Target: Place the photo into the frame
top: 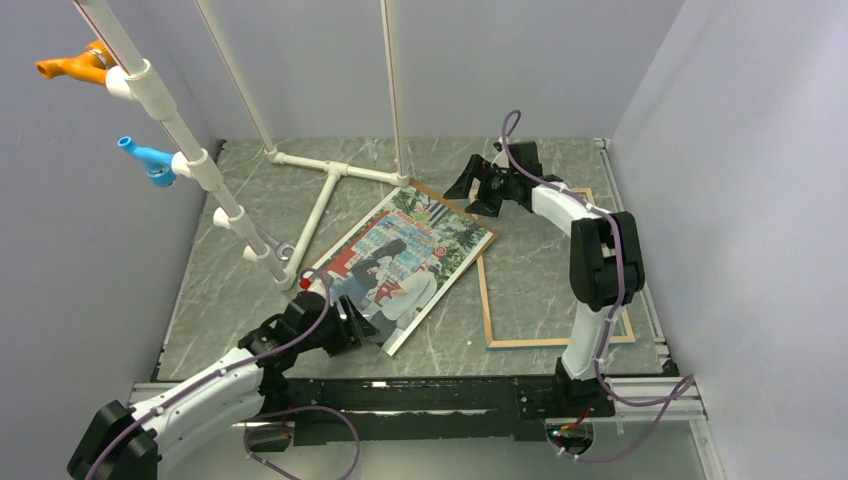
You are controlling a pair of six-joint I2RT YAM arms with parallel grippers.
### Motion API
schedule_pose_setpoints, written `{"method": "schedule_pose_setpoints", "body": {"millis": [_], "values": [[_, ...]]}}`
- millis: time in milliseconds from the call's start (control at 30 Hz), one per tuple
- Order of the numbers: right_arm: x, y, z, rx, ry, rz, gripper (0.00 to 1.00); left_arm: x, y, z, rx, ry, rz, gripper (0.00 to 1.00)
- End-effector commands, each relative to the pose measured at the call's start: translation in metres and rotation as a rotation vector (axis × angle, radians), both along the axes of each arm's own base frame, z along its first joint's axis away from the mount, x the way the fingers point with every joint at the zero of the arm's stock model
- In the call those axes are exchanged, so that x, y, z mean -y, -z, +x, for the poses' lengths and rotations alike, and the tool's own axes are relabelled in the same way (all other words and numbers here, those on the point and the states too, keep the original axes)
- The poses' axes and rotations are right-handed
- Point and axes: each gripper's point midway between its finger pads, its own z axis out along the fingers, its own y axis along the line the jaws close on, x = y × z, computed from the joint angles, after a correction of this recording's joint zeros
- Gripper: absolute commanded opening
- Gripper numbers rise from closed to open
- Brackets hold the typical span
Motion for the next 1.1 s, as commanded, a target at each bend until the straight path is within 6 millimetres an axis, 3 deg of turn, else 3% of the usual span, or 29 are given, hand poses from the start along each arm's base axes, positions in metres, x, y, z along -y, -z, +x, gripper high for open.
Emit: {"method": "schedule_pose_setpoints", "body": {"millis": [0,100,333,600,833,1067], "values": [[-0.002,-0.025,-0.018,0.047,-0.022,0.002,0.88,-0.009,0.009,-0.006,-0.020,0.003,0.052,0.69],[-0.009,-0.026,-0.040,0.036,-0.031,0.004,0.88,-0.009,0.004,-0.004,-0.004,-0.018,0.030,0.67],[-0.048,-0.006,-0.106,-0.024,-0.103,0.008,0.88,-0.001,-0.009,0.007,0.049,-0.089,-0.102,0.59],[-0.064,0.011,-0.157,-0.090,-0.081,0.099,0.88,0.001,-0.023,0.016,0.103,-0.119,-0.150,0.58],[-0.064,0.032,-0.167,-0.115,-0.025,0.099,0.88,0.004,-0.033,0.018,0.136,-0.112,-0.191,0.58],[-0.071,0.034,-0.167,-0.126,-0.009,0.168,0.88,0.007,-0.043,0.019,0.159,-0.098,-0.204,0.58]]}}
